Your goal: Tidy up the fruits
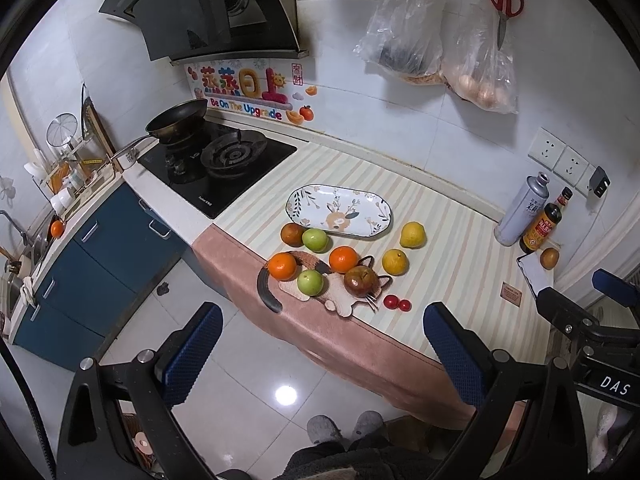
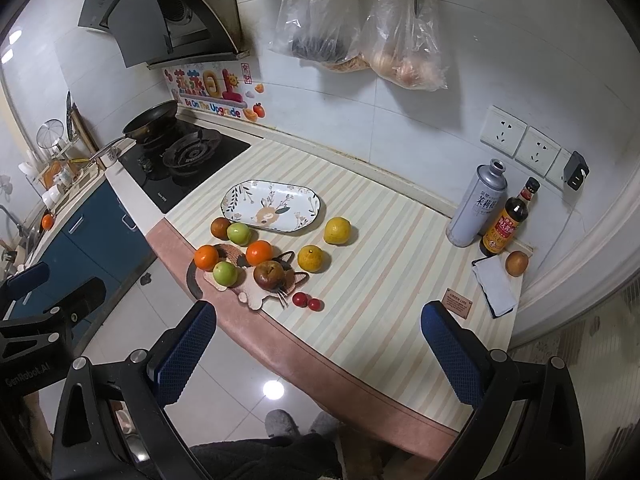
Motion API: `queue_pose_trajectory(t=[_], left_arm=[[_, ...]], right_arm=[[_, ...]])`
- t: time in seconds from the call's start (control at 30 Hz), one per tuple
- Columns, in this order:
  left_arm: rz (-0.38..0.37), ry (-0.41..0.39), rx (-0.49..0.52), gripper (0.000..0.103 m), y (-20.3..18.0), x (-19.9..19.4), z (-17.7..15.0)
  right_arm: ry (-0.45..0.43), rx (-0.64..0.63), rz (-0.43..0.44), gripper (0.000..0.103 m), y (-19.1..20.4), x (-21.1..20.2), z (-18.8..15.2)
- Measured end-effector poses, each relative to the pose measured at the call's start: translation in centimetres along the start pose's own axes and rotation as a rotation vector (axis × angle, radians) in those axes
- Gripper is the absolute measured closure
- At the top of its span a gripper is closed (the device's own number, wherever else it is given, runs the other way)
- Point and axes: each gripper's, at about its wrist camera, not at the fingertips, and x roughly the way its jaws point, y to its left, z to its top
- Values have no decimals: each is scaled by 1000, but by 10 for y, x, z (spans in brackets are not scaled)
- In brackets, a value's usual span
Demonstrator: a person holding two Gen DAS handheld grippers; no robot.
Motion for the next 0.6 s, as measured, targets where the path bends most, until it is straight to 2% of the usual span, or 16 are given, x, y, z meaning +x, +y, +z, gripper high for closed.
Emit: queue_pose_trajectory(t=[0.6], left_arm=[[-3,-5,6,0,-4,-2,3]], right_arm=[[-2,3,2,0,-3,0,2]])
